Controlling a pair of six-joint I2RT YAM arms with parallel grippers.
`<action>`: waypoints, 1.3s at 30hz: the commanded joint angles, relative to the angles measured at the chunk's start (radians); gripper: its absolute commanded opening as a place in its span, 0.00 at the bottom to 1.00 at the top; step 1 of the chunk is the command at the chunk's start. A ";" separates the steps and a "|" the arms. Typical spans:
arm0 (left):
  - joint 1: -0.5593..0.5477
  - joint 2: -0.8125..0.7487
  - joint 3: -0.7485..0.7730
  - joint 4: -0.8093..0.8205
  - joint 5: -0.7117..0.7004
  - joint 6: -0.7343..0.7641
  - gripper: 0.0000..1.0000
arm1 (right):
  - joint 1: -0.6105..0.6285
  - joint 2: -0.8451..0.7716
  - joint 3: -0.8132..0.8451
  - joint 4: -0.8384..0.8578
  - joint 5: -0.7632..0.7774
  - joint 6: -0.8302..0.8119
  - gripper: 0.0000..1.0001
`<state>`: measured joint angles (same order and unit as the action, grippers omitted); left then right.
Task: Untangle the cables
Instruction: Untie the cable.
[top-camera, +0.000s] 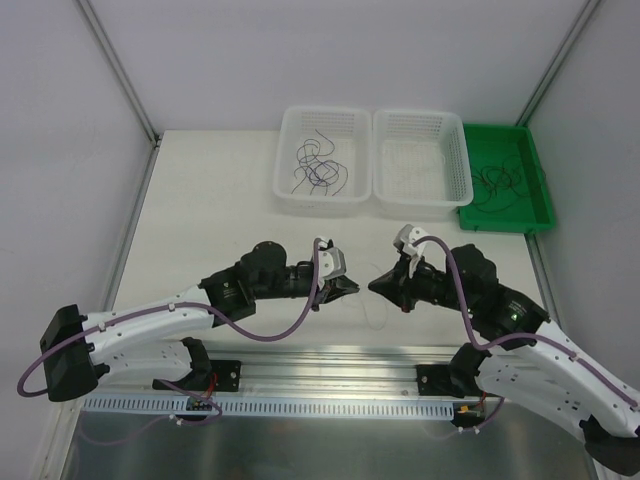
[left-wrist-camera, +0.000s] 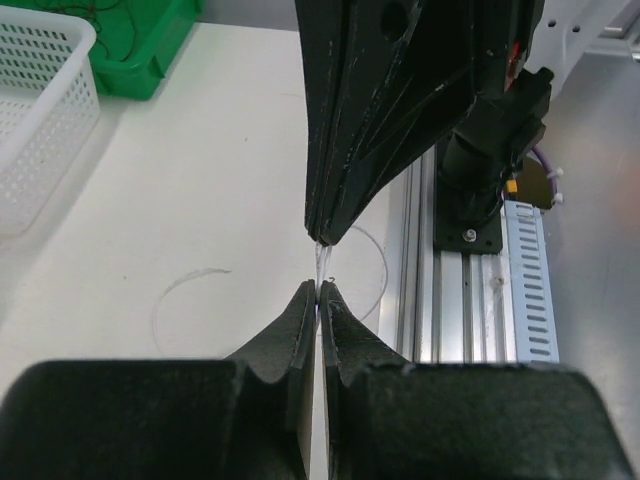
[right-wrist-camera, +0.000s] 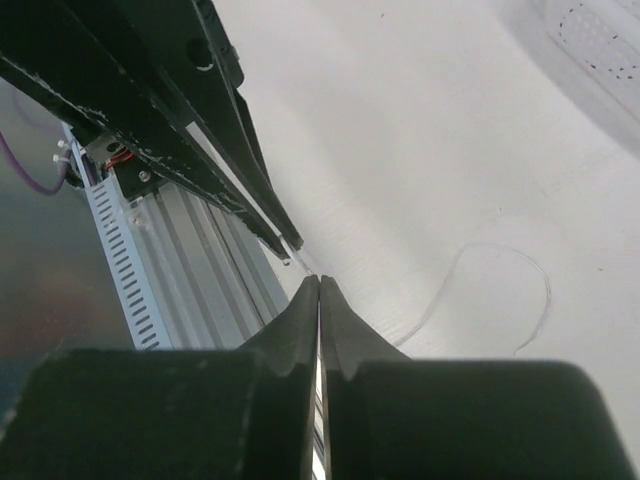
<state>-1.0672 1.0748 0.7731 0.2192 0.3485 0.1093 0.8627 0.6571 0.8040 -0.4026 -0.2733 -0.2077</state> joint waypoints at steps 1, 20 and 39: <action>0.006 -0.045 -0.093 0.081 -0.063 -0.108 0.00 | -0.008 -0.062 -0.034 0.079 0.152 0.085 0.01; 0.004 -0.072 -0.239 0.305 -0.074 -0.241 0.00 | -0.008 0.096 0.023 0.016 -0.072 0.126 0.32; 0.004 -0.061 -0.092 0.070 0.136 -0.002 0.00 | -0.008 0.164 0.067 -0.062 -0.247 0.028 0.13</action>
<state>-1.0657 1.0203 0.6132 0.3443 0.4194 0.0254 0.8543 0.8322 0.8200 -0.4660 -0.4618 -0.1482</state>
